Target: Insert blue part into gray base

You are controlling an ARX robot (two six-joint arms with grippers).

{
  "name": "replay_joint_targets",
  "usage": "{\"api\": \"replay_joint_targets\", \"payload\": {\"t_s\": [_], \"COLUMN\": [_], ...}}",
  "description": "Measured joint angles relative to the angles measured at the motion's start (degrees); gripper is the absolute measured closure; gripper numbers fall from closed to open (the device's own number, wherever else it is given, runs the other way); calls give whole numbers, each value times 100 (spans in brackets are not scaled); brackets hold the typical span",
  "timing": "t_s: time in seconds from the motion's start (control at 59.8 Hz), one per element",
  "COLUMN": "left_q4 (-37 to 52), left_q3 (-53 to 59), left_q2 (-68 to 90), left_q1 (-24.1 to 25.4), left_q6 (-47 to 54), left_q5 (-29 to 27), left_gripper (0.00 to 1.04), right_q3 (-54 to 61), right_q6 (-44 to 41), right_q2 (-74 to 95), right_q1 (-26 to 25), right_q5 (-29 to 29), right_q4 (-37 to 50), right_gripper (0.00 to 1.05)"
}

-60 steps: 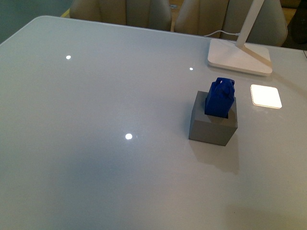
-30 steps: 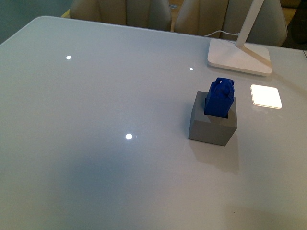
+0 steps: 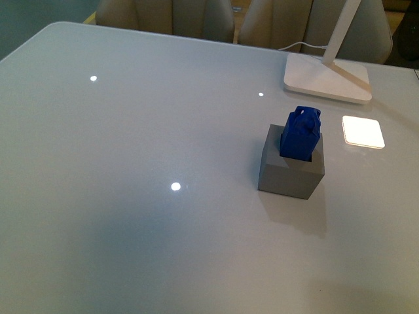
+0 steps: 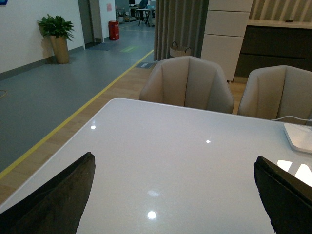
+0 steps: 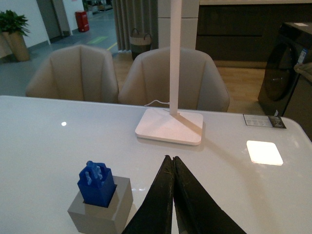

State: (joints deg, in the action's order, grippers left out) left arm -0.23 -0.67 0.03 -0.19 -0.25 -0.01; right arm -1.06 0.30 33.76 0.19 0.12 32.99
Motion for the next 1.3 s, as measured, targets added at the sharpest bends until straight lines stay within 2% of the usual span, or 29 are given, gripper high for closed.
{"api": "replay_joint_targets", "payload": {"t_s": [0.385,0.887,0.97,1.221,1.305], "left_q4": [0,0,0,0,0], "left_q3": [0,0,0,0,0], "left_q2": [0,0,0,0,0], "left_q1": [0,0,0,0,0], "left_q6": [-2,0,0,0,0], "left_q5": [0,0,-2,0,0], "left_gripper": [7,7,7,7,7], "right_q3": [2,2,2,2,2], "right_q6": [0,0,0,-2,-11], "right_q2": [-1263,-2369,-3104,-3333,-3340], "right_q1": [0,0,0,0,0], "right_q5": [0,2,0,0,0], "right_q4": [-1189,-2293,-3191,-3292,-3292], "right_gripper": [103,103,103,103,84]}}
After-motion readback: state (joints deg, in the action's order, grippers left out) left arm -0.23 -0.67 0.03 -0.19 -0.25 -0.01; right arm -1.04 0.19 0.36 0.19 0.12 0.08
